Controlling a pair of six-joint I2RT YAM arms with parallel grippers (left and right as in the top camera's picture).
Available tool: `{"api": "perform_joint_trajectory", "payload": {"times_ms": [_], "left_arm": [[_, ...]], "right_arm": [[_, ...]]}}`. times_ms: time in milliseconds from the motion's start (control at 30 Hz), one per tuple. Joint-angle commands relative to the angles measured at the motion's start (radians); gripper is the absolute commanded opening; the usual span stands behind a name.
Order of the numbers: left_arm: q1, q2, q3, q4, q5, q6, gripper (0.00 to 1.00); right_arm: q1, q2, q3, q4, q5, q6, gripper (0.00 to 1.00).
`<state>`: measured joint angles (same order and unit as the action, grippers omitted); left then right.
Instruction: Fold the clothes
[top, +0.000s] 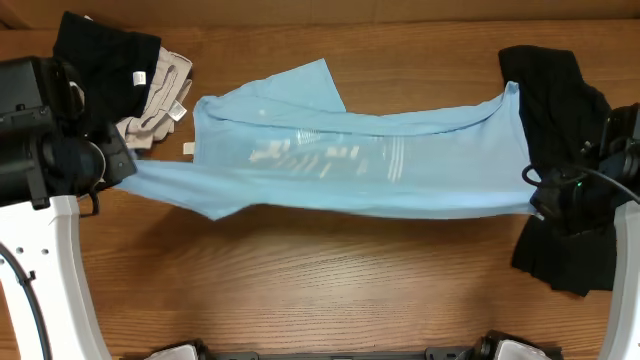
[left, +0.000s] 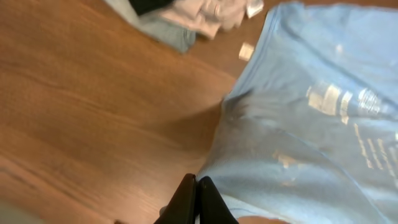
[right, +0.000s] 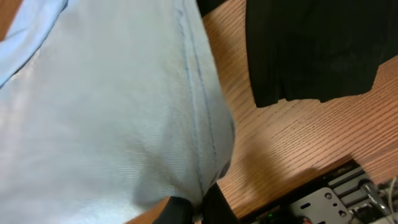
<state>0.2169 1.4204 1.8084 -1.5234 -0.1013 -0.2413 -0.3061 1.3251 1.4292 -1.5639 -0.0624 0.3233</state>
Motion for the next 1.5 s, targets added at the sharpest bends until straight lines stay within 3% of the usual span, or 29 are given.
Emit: {"api": "perform_joint_trajectory", "payload": {"times_ms": [0, 267, 600, 833, 1000, 1133, 1333, 1467], "left_arm": [[0.004, 0.036, -0.002, -0.039, 0.004, 0.021, 0.04], [-0.014, 0.148, -0.035, -0.059, 0.069, 0.021, 0.04], [-0.034, 0.231, -0.005, 0.092, 0.116, 0.017, 0.04], [-0.032, 0.2, 0.408, 0.091, 0.093, 0.019, 0.04], [-0.032, 0.174, 0.83, 0.082, 0.089, 0.048, 0.04], [-0.032, 0.127, 1.038, 0.079, 0.043, 0.048, 0.04], [-0.032, 0.021, 1.127, 0.09, -0.12, 0.067, 0.04], [-0.032, 0.02, 1.122, 0.123, -0.143, 0.085, 0.04]], "right_arm": [[-0.003, 0.002, -0.036, 0.005, 0.017, -0.037, 0.04], [-0.003, 0.031, -0.101, 0.076, 0.021, -0.044, 0.04], [-0.01, 0.087, -0.031, 0.217, -0.008, -0.04, 0.04], [-0.032, 0.087, 0.367, 0.172, -0.009, -0.044, 0.04], [-0.038, 0.087, 0.786, 0.039, 0.02, -0.086, 0.04], [-0.038, 0.087, 1.029, -0.059, 0.051, -0.089, 0.04], [-0.037, 0.084, 1.254, -0.108, 0.061, -0.096, 0.04], [-0.037, 0.094, 1.26, -0.057, 0.061, -0.096, 0.04]]}}
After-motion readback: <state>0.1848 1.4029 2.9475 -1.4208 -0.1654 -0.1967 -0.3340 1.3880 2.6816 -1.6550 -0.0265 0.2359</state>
